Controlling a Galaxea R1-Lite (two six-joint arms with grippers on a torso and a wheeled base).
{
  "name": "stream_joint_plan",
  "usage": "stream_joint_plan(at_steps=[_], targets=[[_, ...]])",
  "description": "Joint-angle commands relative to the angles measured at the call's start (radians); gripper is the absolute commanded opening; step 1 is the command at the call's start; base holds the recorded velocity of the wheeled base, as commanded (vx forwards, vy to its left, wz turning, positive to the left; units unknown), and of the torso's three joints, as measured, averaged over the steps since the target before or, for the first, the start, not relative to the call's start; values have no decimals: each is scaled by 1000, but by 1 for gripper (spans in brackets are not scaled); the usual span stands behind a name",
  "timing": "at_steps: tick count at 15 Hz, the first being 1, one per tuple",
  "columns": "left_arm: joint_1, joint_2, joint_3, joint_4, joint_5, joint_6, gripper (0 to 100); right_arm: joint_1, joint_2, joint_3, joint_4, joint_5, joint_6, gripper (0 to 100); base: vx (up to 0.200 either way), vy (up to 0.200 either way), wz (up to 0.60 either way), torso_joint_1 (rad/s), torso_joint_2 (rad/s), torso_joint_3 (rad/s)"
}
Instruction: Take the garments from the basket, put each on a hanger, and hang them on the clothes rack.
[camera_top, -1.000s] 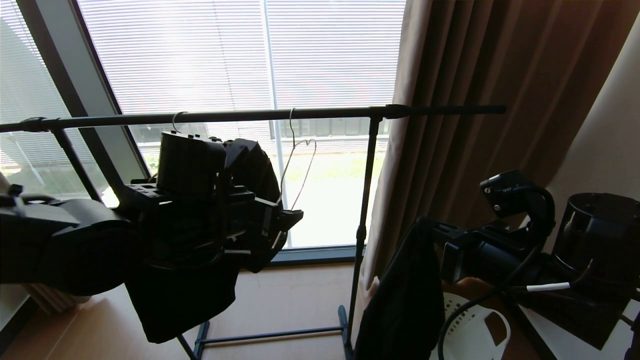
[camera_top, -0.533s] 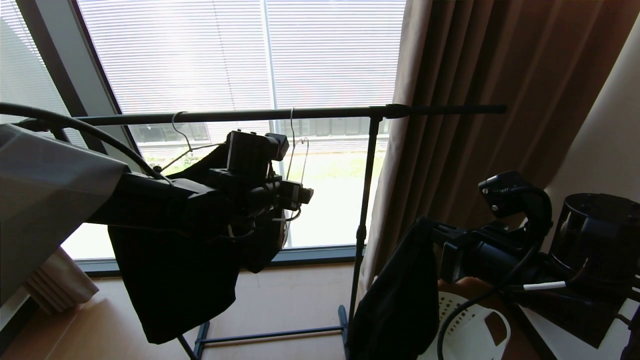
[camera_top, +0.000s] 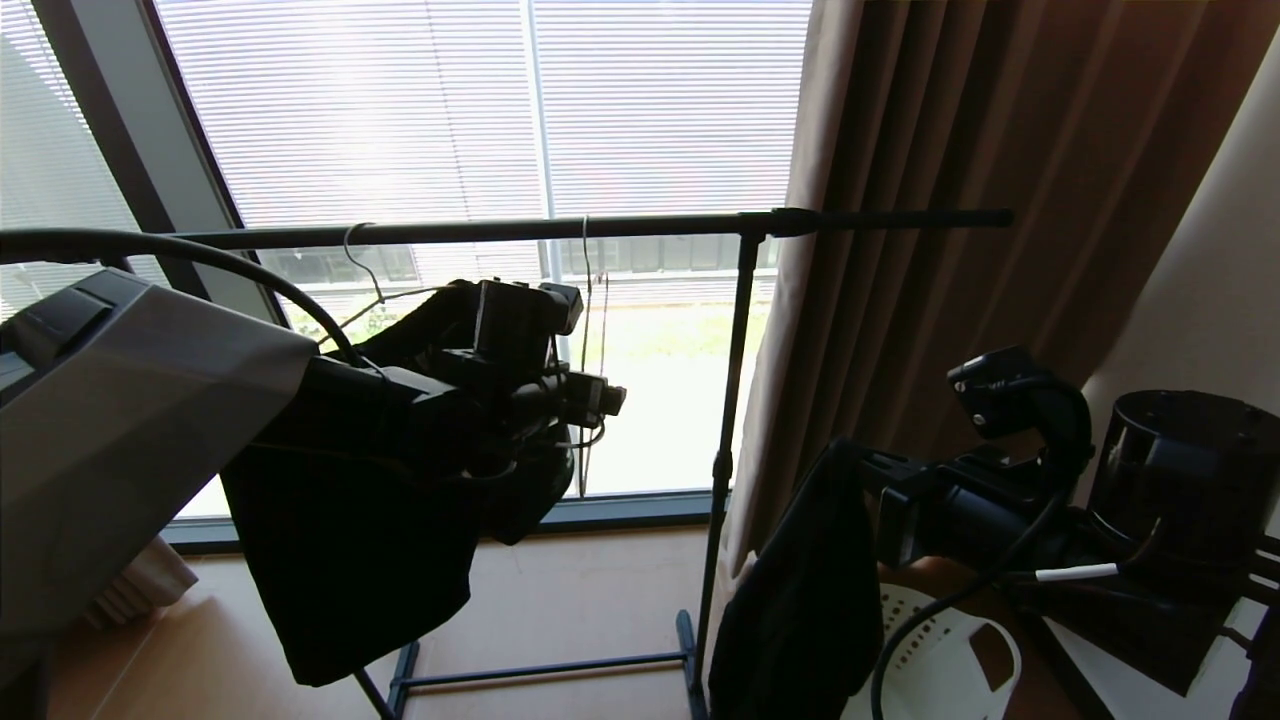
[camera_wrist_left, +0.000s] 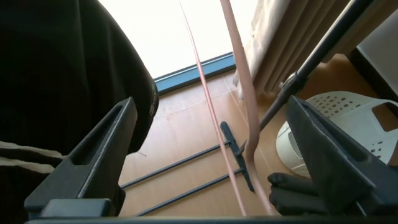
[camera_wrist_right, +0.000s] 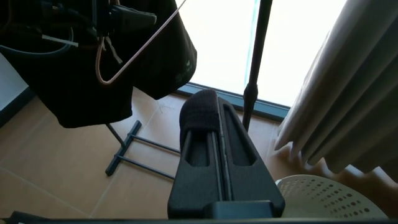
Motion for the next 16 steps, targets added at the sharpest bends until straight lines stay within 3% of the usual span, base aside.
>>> stream_joint_plan(at_steps=[1,13,16], targets=[[-1,-2,-1,-2,0,-1,0,1,7,1,0,0,0,0,0,0,0,0,0,0],[-9,-60,11,-2,-1,-2,0,2,17,4,-1,-1,0,0,0,0,0,0,0,0],[-35,-149,88,-1,-3,1,0,2,18,4,0,0,0,0,0,0,0,0,0,0]])
